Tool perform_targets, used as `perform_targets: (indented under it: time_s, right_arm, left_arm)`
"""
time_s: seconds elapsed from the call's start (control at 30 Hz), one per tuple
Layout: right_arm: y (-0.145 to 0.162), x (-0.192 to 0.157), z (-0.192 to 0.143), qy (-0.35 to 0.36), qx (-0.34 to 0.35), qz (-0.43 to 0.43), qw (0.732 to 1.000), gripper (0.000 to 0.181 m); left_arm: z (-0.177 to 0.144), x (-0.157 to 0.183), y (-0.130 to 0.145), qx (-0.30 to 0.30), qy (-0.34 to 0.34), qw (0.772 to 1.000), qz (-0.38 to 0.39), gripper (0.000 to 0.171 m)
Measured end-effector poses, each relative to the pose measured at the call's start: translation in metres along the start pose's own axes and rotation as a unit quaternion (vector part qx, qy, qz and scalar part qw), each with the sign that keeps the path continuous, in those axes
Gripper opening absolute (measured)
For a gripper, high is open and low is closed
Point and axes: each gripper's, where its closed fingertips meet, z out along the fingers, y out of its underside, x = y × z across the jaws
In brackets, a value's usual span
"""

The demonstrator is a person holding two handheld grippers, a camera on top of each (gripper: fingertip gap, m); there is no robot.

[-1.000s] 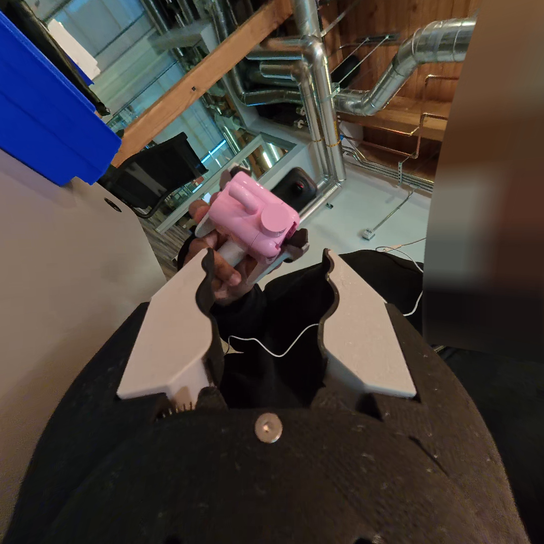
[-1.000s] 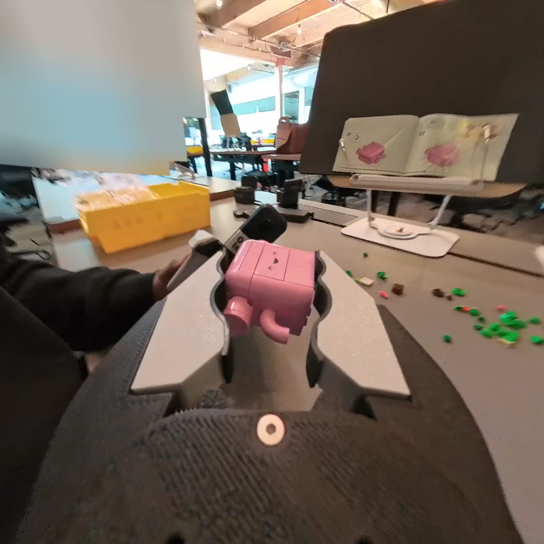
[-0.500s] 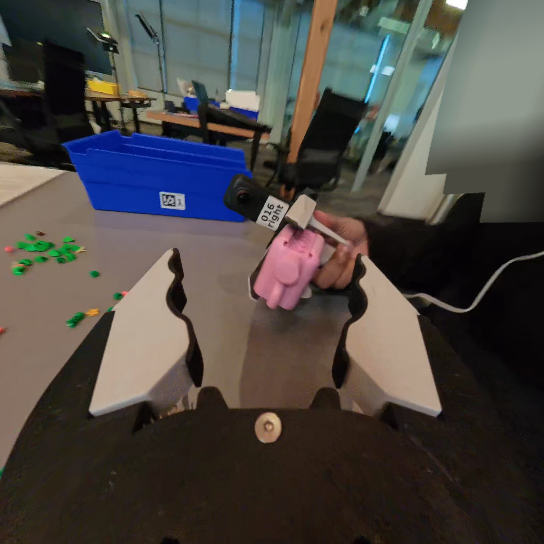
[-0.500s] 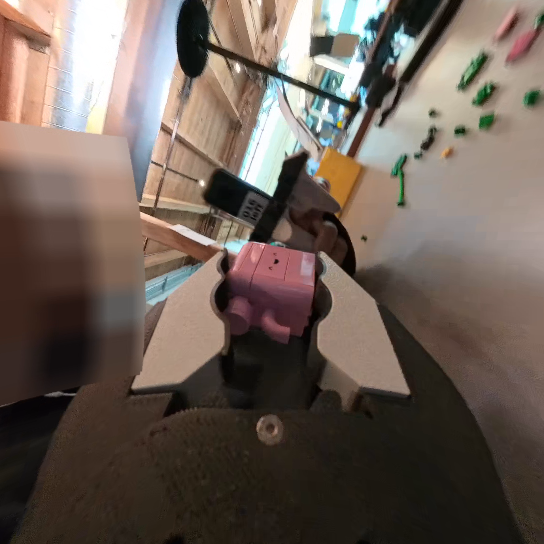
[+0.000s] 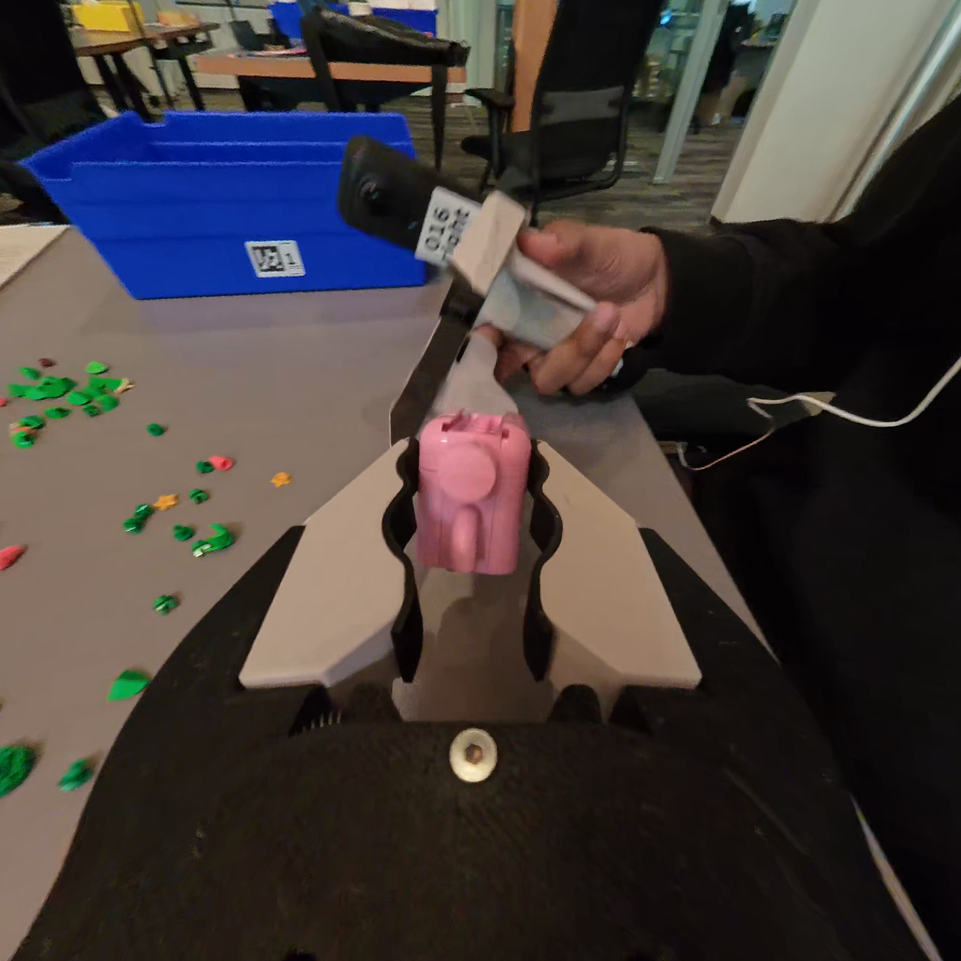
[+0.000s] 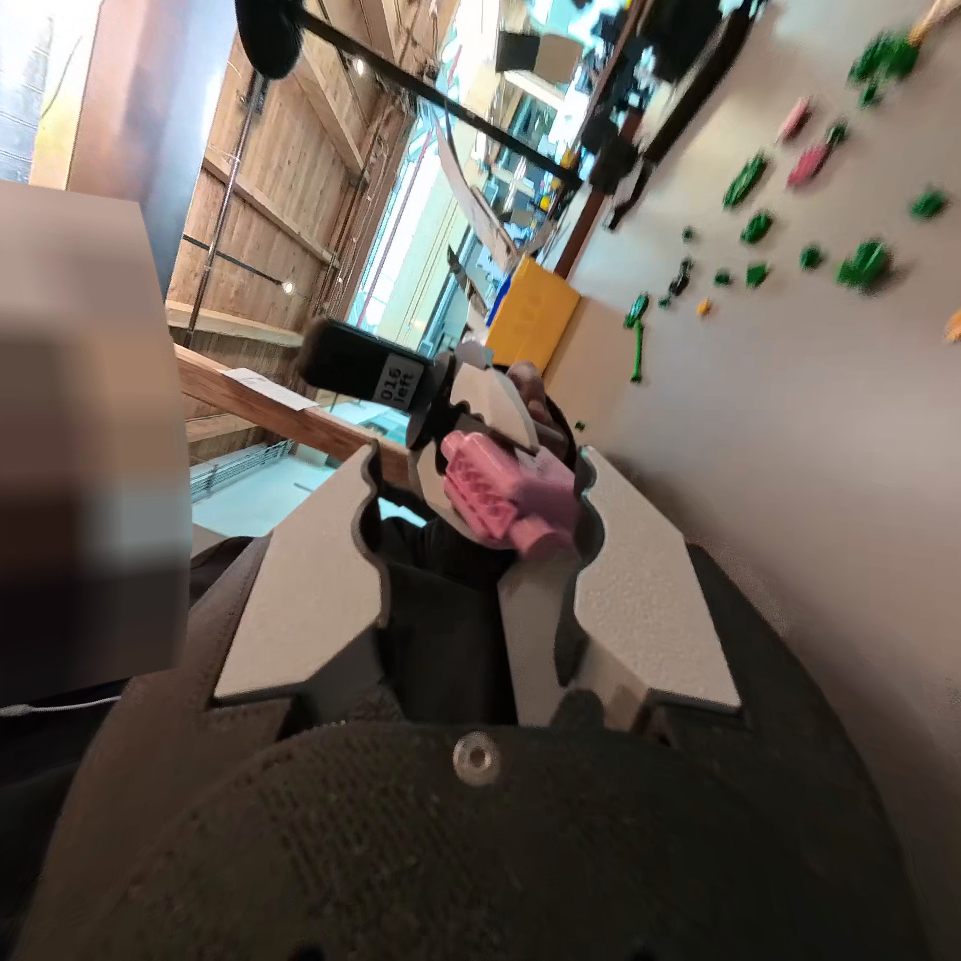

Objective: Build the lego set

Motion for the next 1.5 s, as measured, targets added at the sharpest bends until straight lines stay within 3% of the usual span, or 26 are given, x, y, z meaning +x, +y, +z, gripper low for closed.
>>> perform_targets:
  time_s: [0.13, 0.3, 0.37, 0.53, 0.6, 0.77, 0.87, 1.0, 1.13, 1.23, 1.33, 1.43, 1.5]
  right_arm:
    - [-0.032, -0.006, -0.007, 0.041, 0.017, -0.089, 0.995, 0.072]
    - [-0.060, -0.009, 0.014, 0.090, -0.026, -0.223, 0.970, 0.064]
    - [-0.070, -0.008, 0.028, 0.088, -0.043, -0.253, 0.962, 0.060]
    - [-0.103, -0.025, 0.064, -0.013, -0.027, -0.276, 0.961, 0.050]
    - [-0.110, -0.015, 0.071, -0.022, -0.023, -0.297, 0.954, 0.046]
    - [-0.104, 0.004, 0.053, -0.042, -0.001, -0.250, 0.967, 0.049]
    - [-0.120, 0.001, 0.039, -0.060, 0.037, -0.209, 0.975, 0.052]
    - [-0.131, 0.000, 0.030, -0.064, 0.059, -0.198, 0.976, 0.053]
    - [-0.137, 0.002, 0.025, -0.027, 0.067, -0.239, 0.968, 0.055]
    - [-0.160, 0.014, 0.010, 0.067, 0.123, -0.300, 0.944, 0.072]
    - [-0.187, 0.010, -0.021, 0.144, 0.185, -0.368, 0.900, 0.076]
    - [-0.210, -0.001, -0.058, 0.198, 0.244, -0.415, 0.854, 0.071]
    - [-0.216, -0.005, -0.073, 0.213, 0.264, -0.430, 0.836, 0.066]
  left_arm:
    - [-0.019, -0.021, 0.010, -0.029, -0.041, 0.999, 0.004, 0.036]
    - [-0.033, -0.017, 0.048, -0.106, -0.010, 0.994, -0.037, 0.037]
    - [-0.036, -0.014, 0.051, -0.113, -0.008, 0.993, -0.032, 0.036]
    - [-0.041, -0.010, 0.084, -0.212, -0.002, 0.977, -0.014, 0.037]
    - [-0.040, -0.009, 0.084, -0.211, 0.002, 0.977, -0.012, 0.036]
    - [-0.040, -0.011, 0.084, -0.211, -0.001, 0.977, -0.019, 0.038]
    - [-0.040, -0.015, 0.085, -0.214, -0.013, 0.976, -0.024, 0.053]
    - [-0.043, -0.017, 0.076, -0.181, -0.014, 0.983, -0.037, 0.071]
    - [-0.056, -0.030, 0.045, -0.090, -0.034, 0.993, -0.073, 0.082]
    - [-0.089, -0.068, 0.016, 0.011, -0.121, 0.985, -0.122, 0.067]
    - [-0.132, -0.094, -0.001, 0.096, -0.169, 0.968, -0.157, 0.058]
    - [-0.166, -0.113, 0.000, 0.123, -0.236, 0.951, -0.155, 0.049]
    - [-0.181, -0.126, 0.005, 0.128, -0.283, 0.936, -0.165, 0.040]
